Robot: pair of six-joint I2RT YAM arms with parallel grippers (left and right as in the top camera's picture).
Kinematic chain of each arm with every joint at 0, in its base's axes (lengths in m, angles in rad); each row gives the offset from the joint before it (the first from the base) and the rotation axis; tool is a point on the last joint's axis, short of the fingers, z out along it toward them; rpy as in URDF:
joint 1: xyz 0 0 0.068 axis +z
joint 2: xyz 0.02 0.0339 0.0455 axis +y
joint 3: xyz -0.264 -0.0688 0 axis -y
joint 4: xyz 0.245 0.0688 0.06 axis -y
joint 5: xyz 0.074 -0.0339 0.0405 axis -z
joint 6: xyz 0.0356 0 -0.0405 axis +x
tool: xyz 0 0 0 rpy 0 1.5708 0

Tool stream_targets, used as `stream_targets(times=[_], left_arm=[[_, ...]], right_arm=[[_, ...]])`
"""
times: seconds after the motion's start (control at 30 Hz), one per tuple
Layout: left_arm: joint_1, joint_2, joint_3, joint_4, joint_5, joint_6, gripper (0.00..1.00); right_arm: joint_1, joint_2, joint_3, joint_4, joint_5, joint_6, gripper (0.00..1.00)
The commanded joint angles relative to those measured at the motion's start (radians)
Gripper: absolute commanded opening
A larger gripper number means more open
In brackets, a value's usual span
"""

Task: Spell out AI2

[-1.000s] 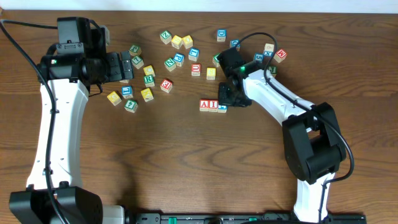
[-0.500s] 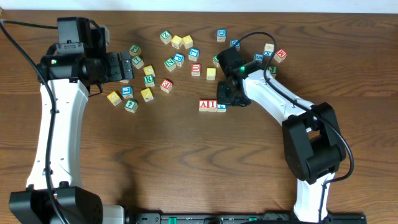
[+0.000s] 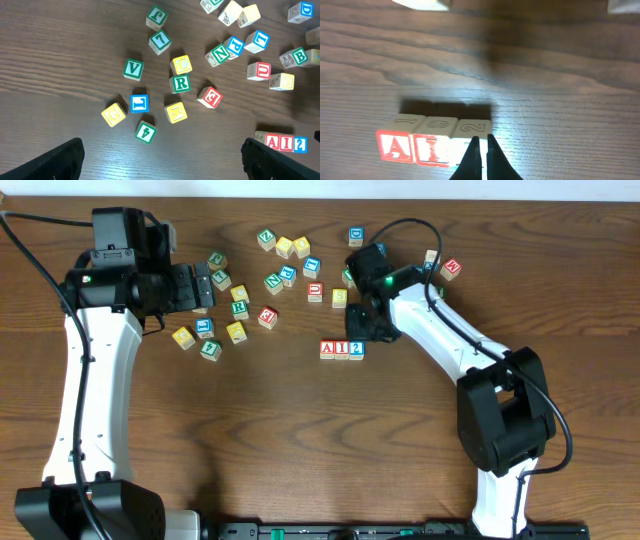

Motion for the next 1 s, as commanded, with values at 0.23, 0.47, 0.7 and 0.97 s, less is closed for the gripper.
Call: stream_targets(times=[0.23,0.47,0.7,0.97], left_arm=[[0.001,0.000,-0.002,-0.001,-0.002,0.002,0.99],[0.001,0.000,-0.002,-0.001,-0.002,0.002,0.99],[0.001,0.000,-0.002,-0.001,-0.002,0.002,0.99],[0.001,0.000,-0.002,-0.001,-0.002,0.002,0.99]], right_arm=[[0.028,-0.097,0.031,-0.030,-0.006,-0.042,0.08],[-0.005,-0.331,0.048,-0.061,0.017,-0.079,0.35],[-0.037,-0.618,0.048,-0.130,0.083,-0.119,0.99],[-0.042,-0.873,0.048,-0.207,0.178,-0.156,0.99]])
